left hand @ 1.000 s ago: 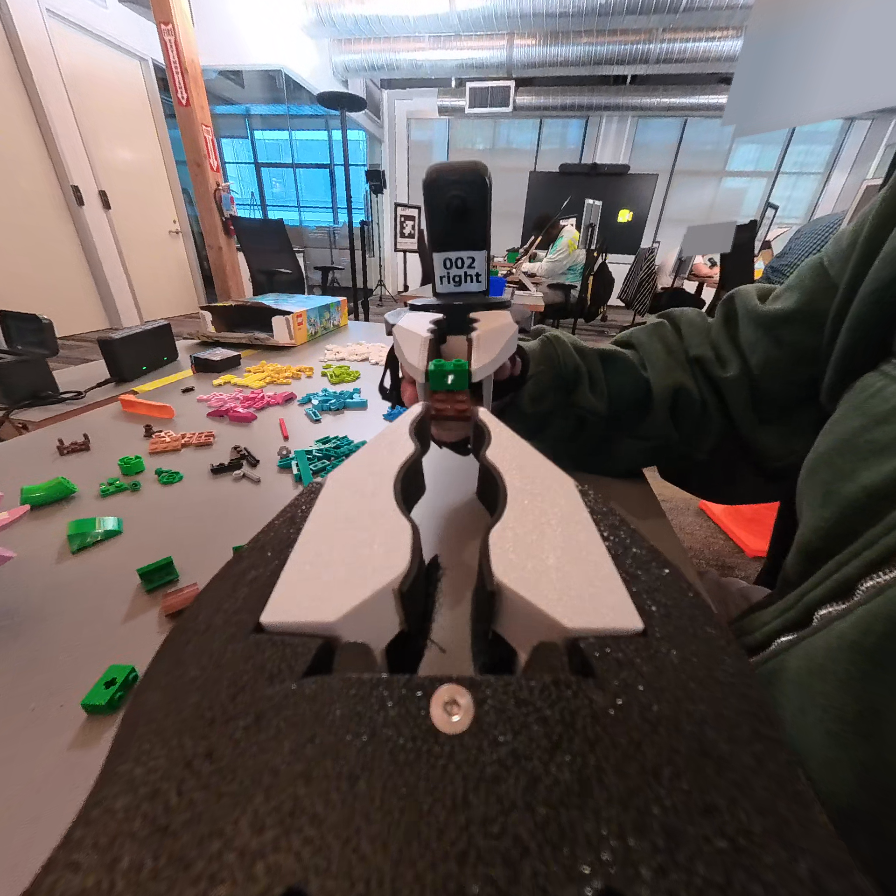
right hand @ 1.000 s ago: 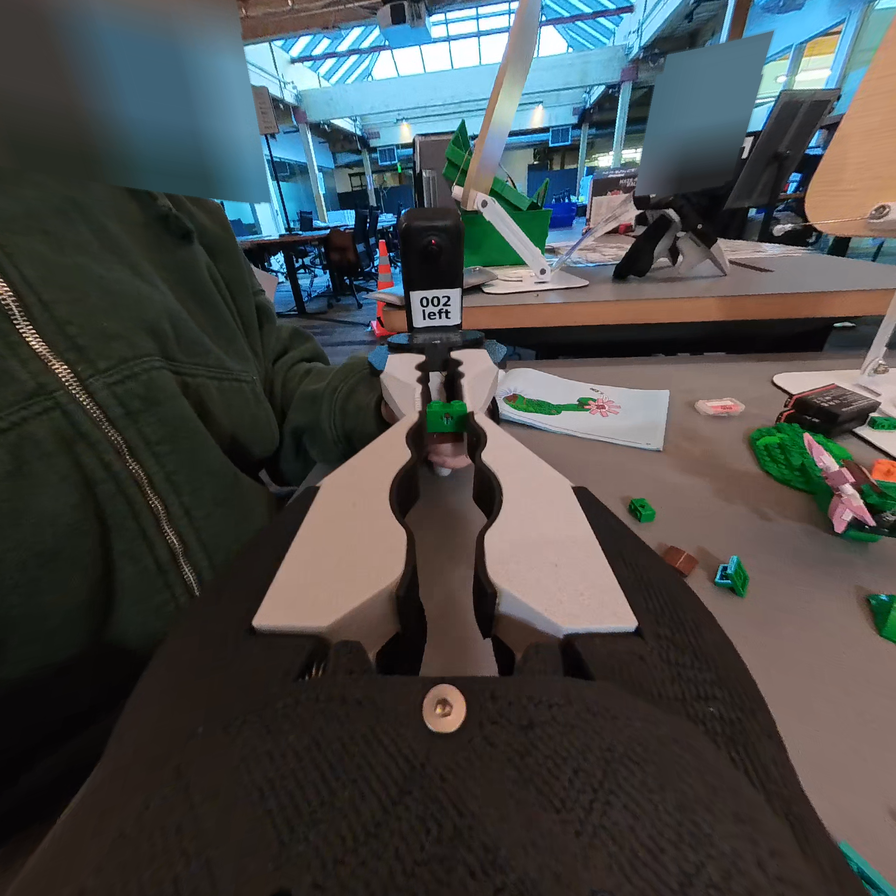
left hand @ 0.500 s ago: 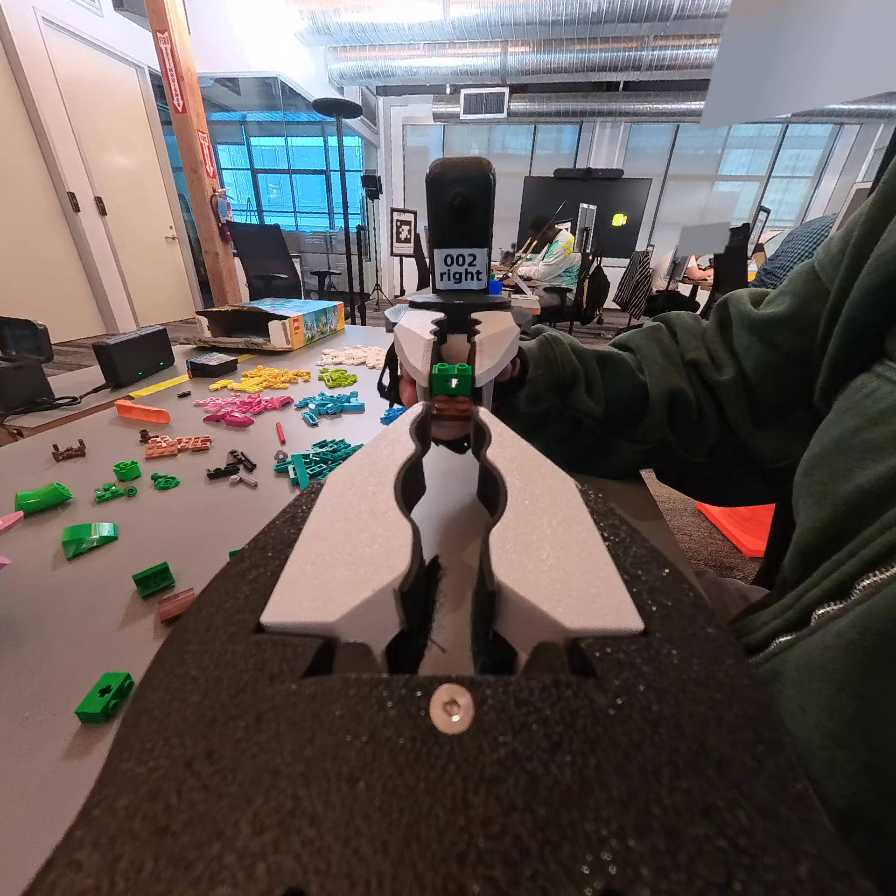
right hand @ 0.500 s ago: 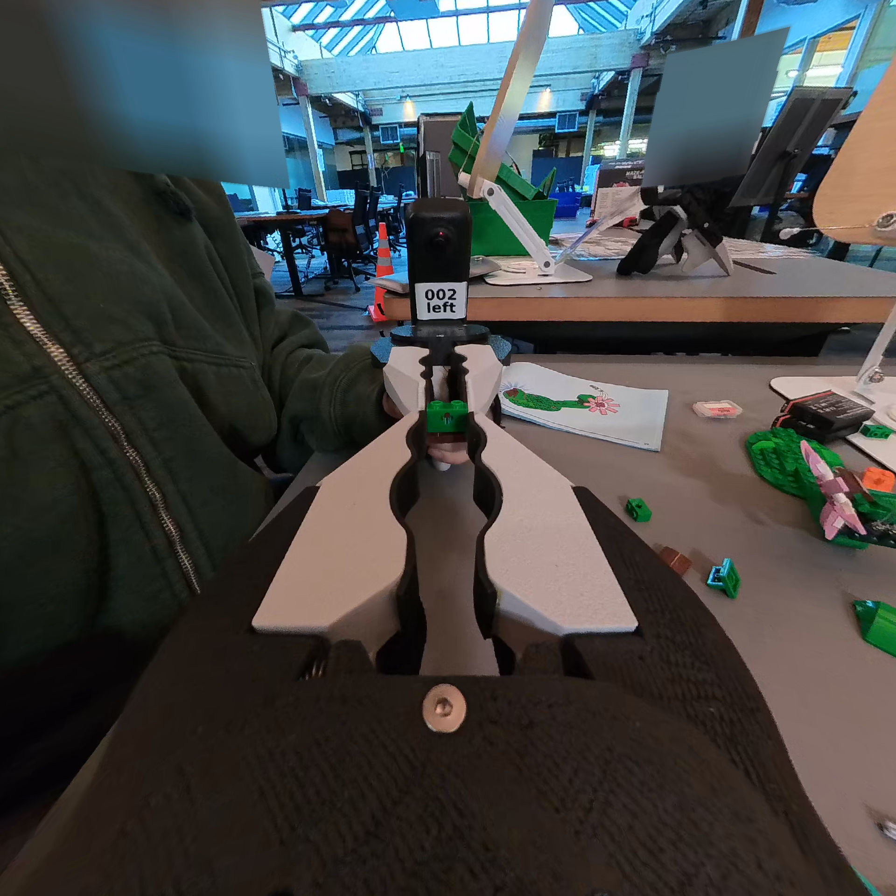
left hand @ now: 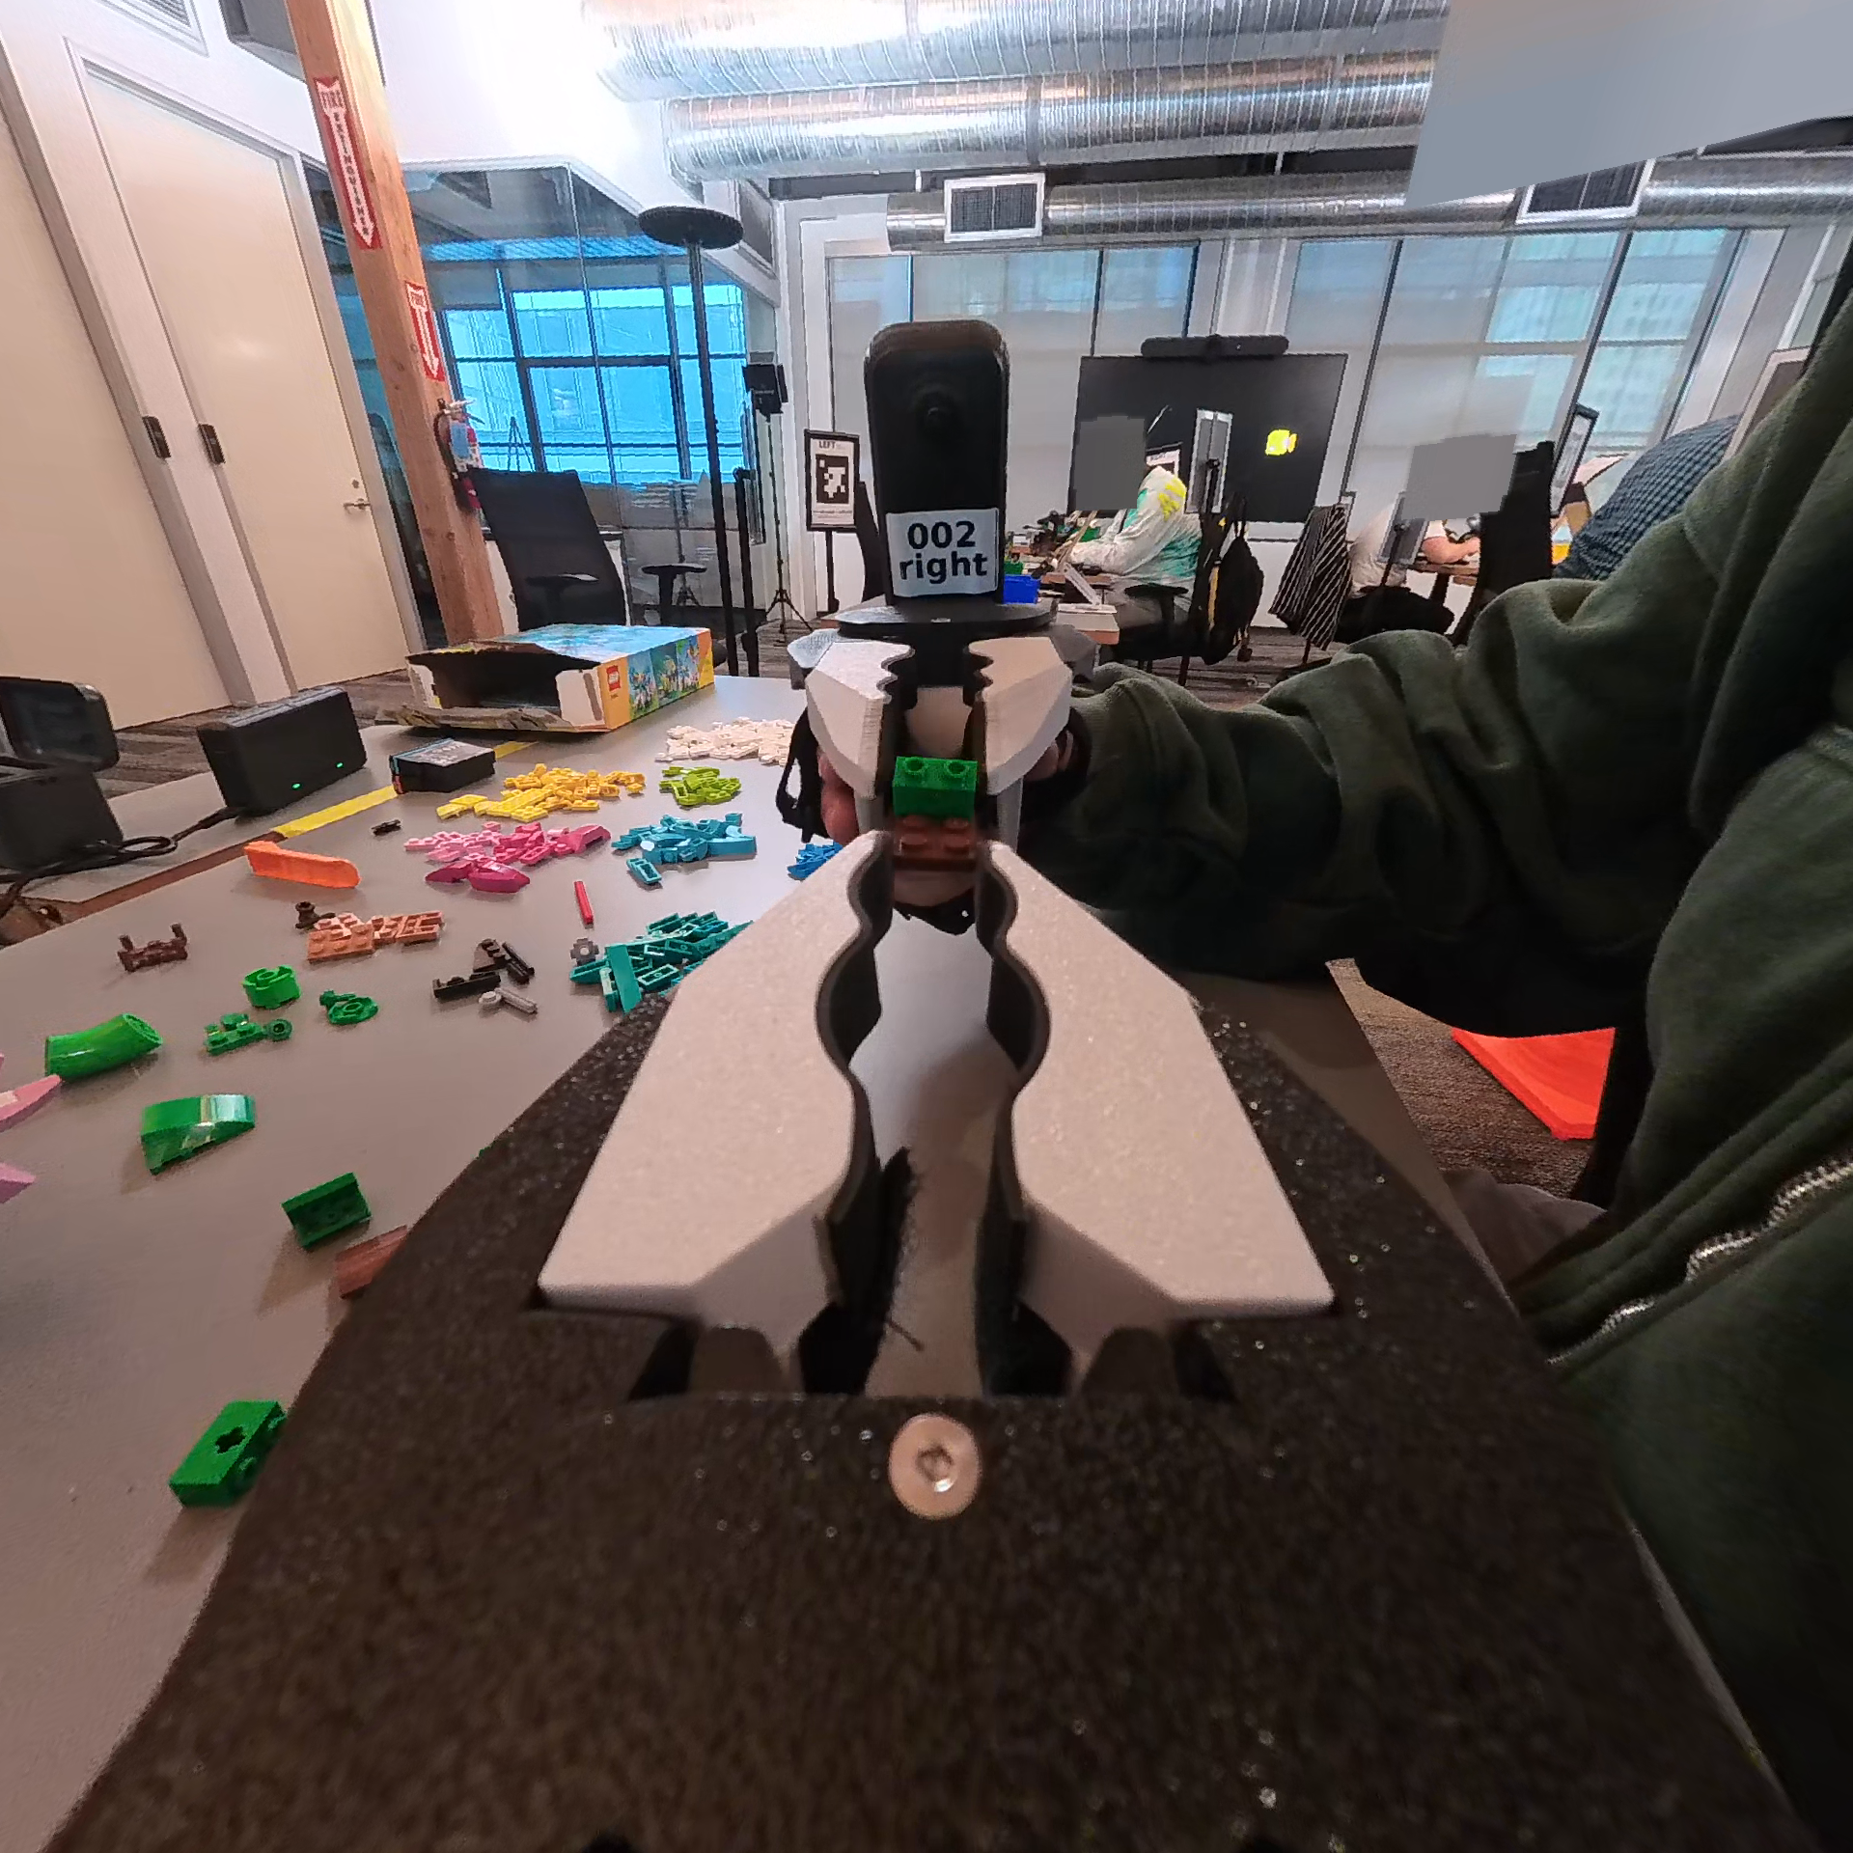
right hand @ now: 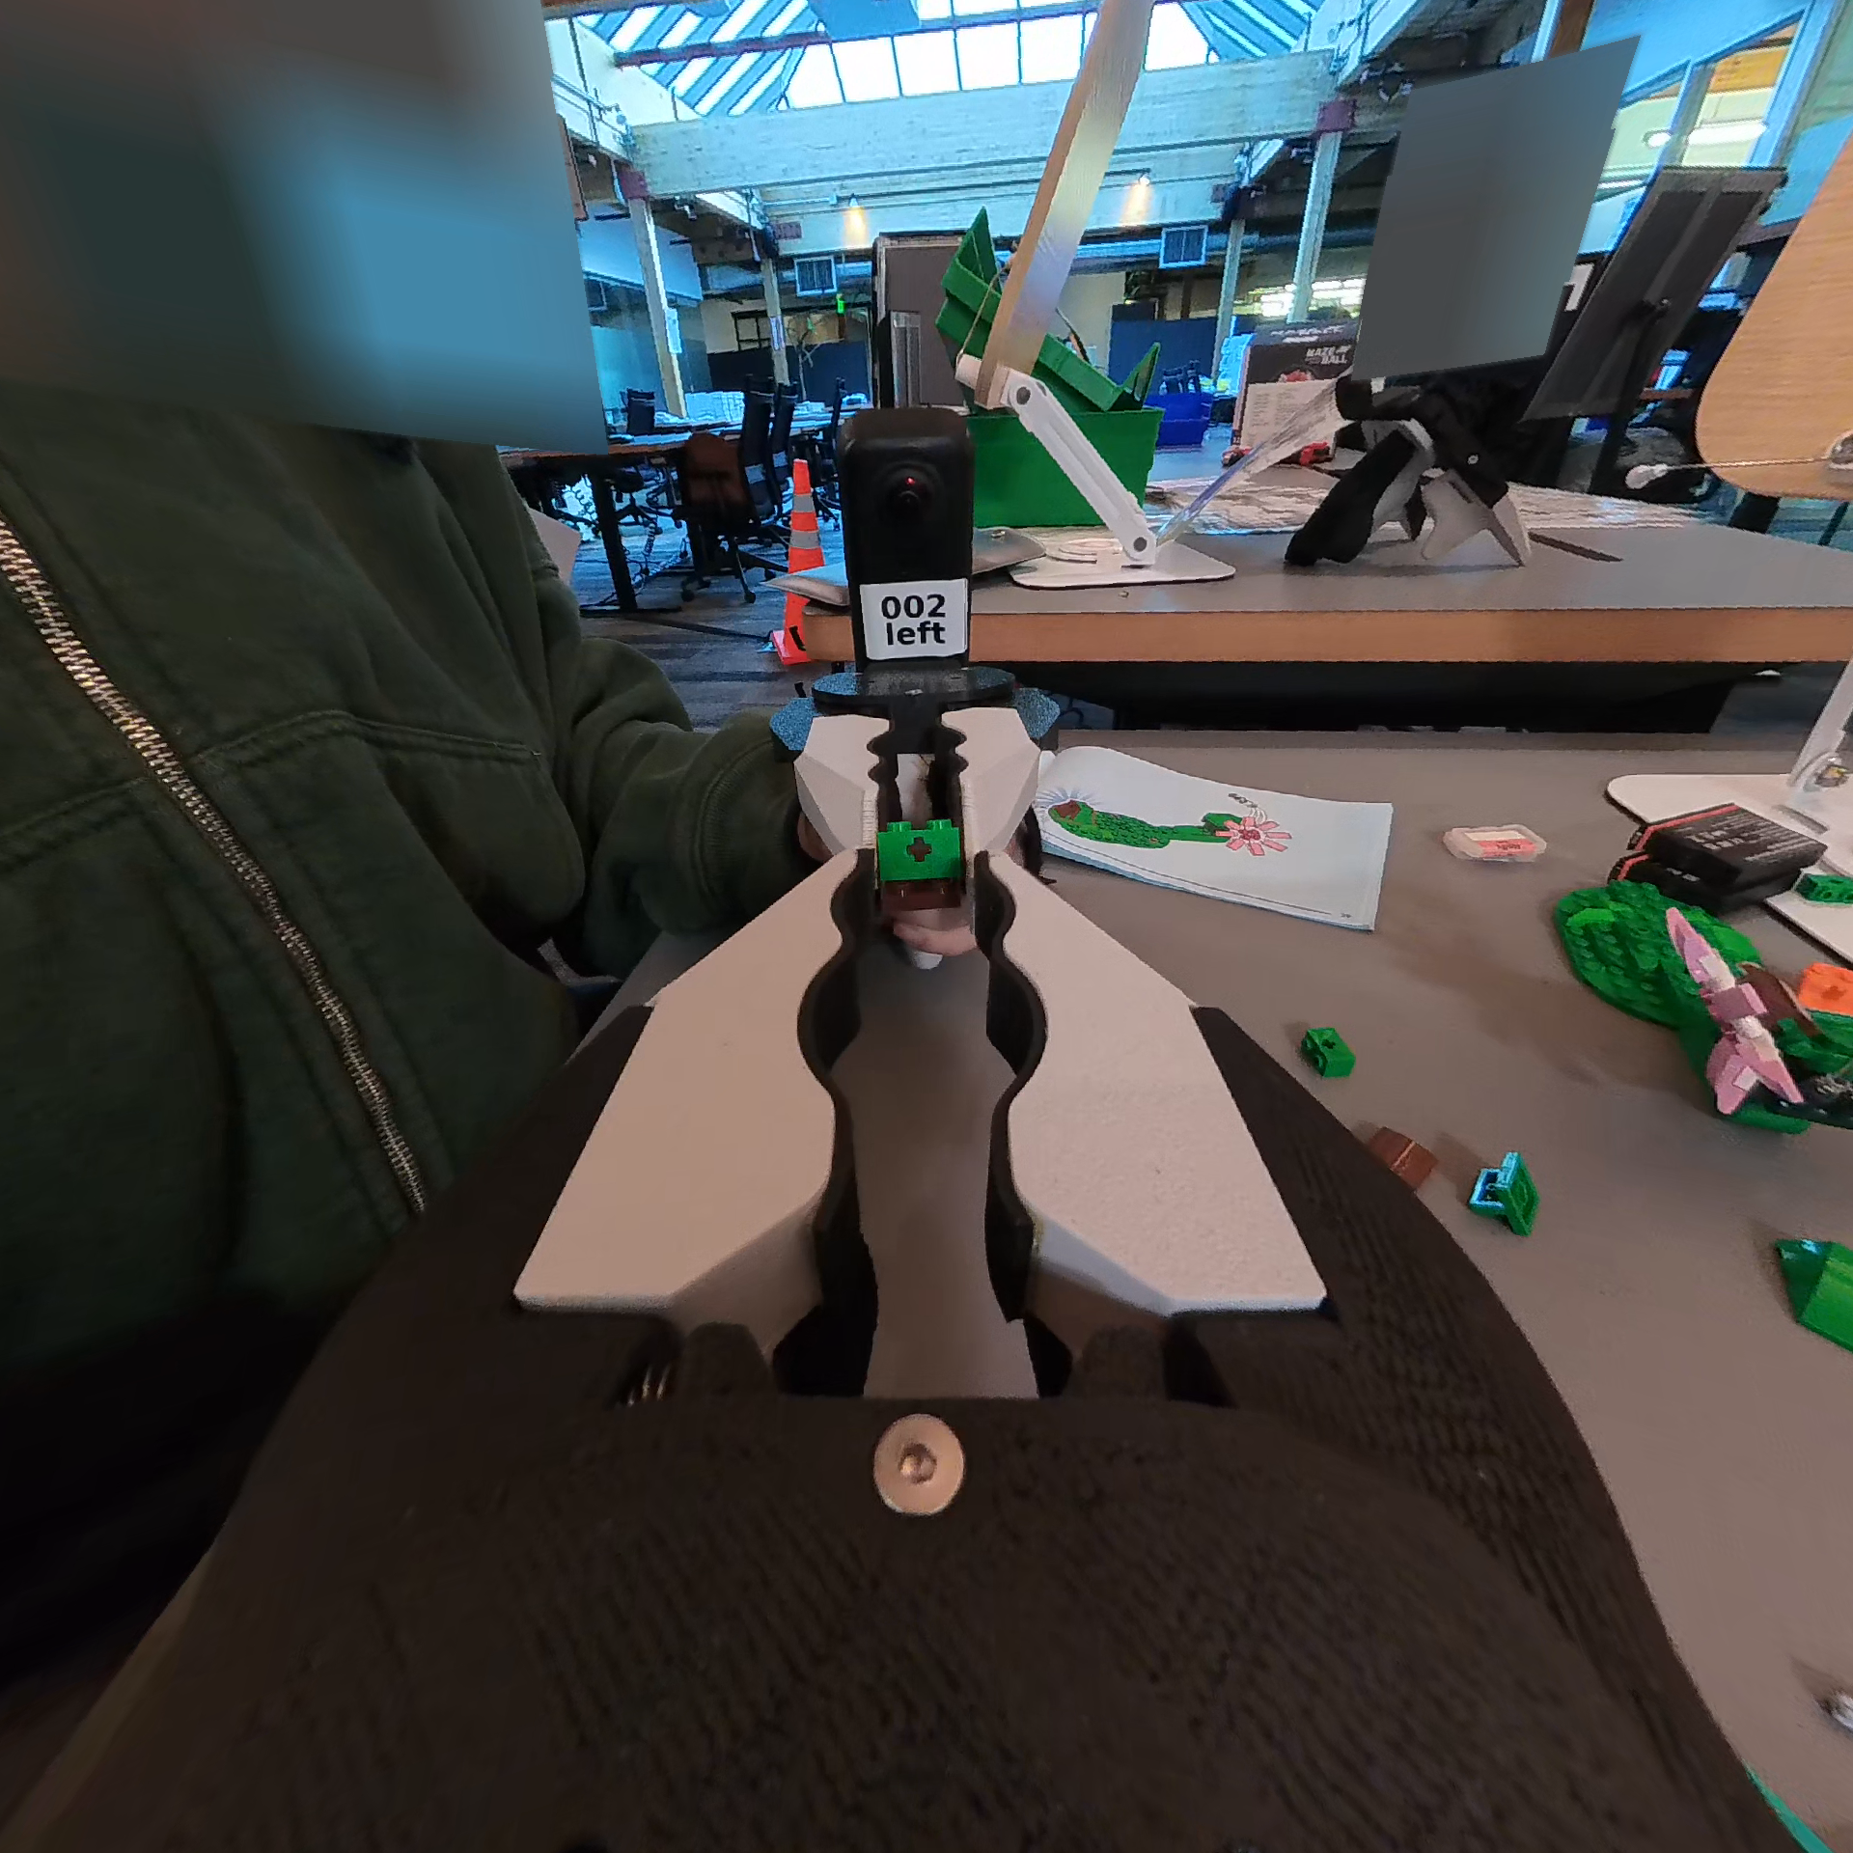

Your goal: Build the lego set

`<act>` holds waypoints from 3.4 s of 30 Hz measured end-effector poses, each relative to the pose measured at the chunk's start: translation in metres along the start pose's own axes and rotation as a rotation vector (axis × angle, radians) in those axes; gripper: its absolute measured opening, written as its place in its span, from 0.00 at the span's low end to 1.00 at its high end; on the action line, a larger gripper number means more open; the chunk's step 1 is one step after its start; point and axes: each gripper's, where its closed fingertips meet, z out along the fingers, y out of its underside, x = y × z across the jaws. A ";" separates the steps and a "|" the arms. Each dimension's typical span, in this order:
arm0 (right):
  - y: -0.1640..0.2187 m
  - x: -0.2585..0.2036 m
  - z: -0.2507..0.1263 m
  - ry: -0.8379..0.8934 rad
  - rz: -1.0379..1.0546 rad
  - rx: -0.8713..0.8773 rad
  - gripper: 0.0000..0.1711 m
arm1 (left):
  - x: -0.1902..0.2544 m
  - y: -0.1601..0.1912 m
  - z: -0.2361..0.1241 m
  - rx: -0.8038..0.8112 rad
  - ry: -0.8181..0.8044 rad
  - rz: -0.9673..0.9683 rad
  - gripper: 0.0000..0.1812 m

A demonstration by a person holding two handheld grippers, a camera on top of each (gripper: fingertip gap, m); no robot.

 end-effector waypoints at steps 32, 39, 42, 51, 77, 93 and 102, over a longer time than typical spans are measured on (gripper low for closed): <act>0.010 0.017 0.008 0.585 -1.458 -0.687 0.09 | -0.003 0.005 0.001 -0.012 0.005 -0.076 0.08; 0.007 0.015 0.008 0.617 -1.454 -0.646 0.09 | -0.001 0.002 0.000 0.006 0.022 -0.092 0.08; 0.007 0.013 0.008 0.609 -1.455 -0.627 0.08 | 0.000 0.002 0.000 0.004 0.034 -0.093 0.08; 0.004 0.005 0.010 0.572 -1.377 -0.535 0.08 | 0.008 -0.002 -0.001 0.039 0.135 -0.207 0.07; 0.025 0.006 0.004 0.404 -0.955 -0.635 0.08 | 0.014 0.012 0.007 -0.094 -0.063 0.414 0.07; 0.013 0.001 0.010 0.467 -0.890 -0.461 0.09 | 0.014 0.000 0.001 -0.019 -0.027 0.326 0.02; 0.012 0.003 0.009 0.526 -0.922 -0.489 0.08 | 0.013 -0.001 0.000 -0.016 -0.029 0.303 0.02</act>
